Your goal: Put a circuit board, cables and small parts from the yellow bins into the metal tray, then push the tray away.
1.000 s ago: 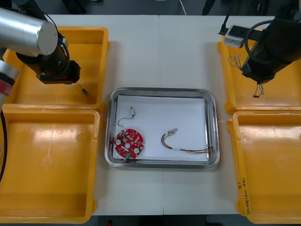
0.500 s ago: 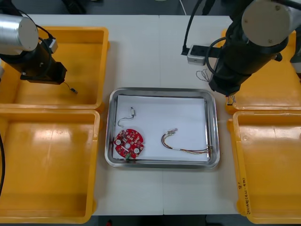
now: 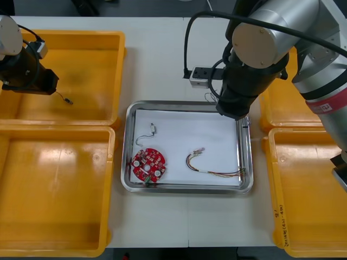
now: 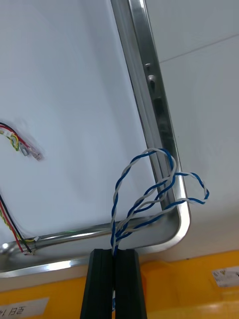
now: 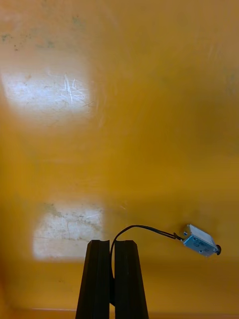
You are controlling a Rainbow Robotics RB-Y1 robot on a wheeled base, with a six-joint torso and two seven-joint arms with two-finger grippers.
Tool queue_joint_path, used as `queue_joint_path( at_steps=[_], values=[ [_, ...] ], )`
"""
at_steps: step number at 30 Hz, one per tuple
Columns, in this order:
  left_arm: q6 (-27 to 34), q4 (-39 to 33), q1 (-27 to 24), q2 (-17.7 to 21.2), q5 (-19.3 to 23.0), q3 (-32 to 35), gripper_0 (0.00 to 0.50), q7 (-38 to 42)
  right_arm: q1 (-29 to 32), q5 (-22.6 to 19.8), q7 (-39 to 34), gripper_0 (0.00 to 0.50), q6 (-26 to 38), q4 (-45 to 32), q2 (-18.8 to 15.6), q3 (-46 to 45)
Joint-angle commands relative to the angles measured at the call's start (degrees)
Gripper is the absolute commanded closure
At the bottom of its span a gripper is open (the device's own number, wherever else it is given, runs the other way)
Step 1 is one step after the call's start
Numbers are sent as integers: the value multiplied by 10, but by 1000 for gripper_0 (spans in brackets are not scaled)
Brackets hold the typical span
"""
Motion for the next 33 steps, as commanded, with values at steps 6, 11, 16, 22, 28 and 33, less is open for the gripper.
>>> queue_joint_path(
  at_steps=[6, 11, 16, 22, 28, 33],
  values=[
    [0, -1, -14, 27, 1, 16, 500, -45, 3, 47, 124, 500, -34, 11, 44, 10],
    [0, -1, -14, 27, 5, 16, 245, -38, 30, 54, 180, 500, -63, 11, 49, 10],
    [0, -1, -14, 27, 7, 16, 0, -34, 54, 57, 201, 500, -82, 11, 49, 10],
    [0, -1, -14, 27, 8, 16, 0, -32, 77, 85, 208, 500, -108, 11, 49, 36],
    [2, -7, -14, 27, 10, 16, 0, -29, 90, 122, 204, 500, -144, 11, 49, 70],
    [26, -32, -14, 27, 11, 16, 0, -17, 97, 122, 207, 500, -155, 18, 49, 72]
  ],
)
